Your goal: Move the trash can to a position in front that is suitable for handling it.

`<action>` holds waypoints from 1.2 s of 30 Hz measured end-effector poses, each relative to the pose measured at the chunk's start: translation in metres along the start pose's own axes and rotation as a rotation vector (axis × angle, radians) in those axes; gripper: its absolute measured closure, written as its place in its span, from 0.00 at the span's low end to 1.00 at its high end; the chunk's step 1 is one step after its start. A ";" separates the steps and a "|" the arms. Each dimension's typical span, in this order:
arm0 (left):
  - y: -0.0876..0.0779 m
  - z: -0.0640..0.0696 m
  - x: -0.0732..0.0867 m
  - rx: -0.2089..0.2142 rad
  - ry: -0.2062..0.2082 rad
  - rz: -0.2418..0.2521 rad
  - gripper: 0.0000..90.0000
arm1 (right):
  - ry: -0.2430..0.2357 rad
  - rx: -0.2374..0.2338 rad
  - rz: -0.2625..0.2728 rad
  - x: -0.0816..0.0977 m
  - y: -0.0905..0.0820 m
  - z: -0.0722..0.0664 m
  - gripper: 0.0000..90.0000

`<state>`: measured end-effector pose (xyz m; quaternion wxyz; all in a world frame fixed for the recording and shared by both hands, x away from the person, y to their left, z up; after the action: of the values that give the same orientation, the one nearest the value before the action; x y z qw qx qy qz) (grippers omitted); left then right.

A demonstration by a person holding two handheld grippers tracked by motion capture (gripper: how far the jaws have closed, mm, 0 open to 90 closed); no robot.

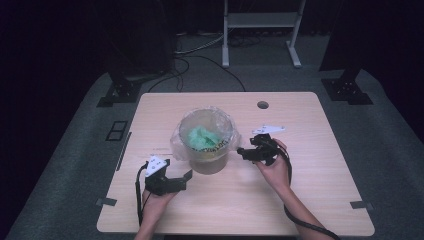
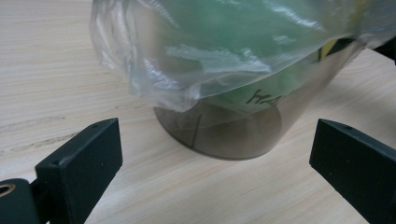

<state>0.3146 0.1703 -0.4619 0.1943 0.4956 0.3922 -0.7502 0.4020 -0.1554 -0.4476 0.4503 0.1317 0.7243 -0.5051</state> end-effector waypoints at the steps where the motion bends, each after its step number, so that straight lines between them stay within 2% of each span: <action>1: 0.000 0.001 -0.001 0.005 -0.001 0.004 0.01 | 0.004 -0.007 -0.001 0.003 -0.004 0.003 0.32; 6: -0.002 0.004 -0.004 0.025 0.012 0.003 0.01 | 0.041 -0.032 0.015 0.021 -0.025 0.016 0.30; 10: -0.003 0.007 -0.006 0.035 0.028 -0.005 0.01 | 0.053 -0.039 0.034 0.035 -0.041 0.024 0.30; 13: -0.004 0.008 -0.008 0.044 0.014 -0.001 0.01 | 0.044 -0.022 0.036 0.043 -0.052 0.029 0.30; 19: -0.011 0.008 -0.017 0.049 0.024 0.008 0.02 | 0.018 0.029 0.029 0.057 -0.071 0.038 0.30; 23: -0.016 0.007 -0.022 0.061 0.025 0.004 0.01 | 0.056 0.024 0.042 0.070 -0.083 0.042 0.30; 26: -0.019 0.007 -0.027 0.071 0.028 0.001 0.02 | 0.084 0.021 0.061 0.080 -0.089 0.043 0.30; 30: -0.023 0.008 -0.035 0.082 0.038 0.002 0.02 | 0.094 0.023 0.076 0.093 -0.091 0.040 0.30; 36: -0.027 0.010 -0.054 0.094 0.043 0.029 0.04 | 0.086 0.027 0.065 0.101 -0.088 0.037 0.30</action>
<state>0.3138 0.1744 -0.4004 0.1734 0.5259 0.3534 -0.7540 0.3073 -0.2536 -0.4761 0.4331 0.1829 0.7316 -0.4938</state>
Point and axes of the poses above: each handheld gripper's, and its own axes: y roughly forward along the jaws, x roughly out of its underside, z roughly to its right, the point moved 2 cm from there along y, roughly forward along the jaws, and after that the axes turned 5 degrees about x, right-handed, at the moved point
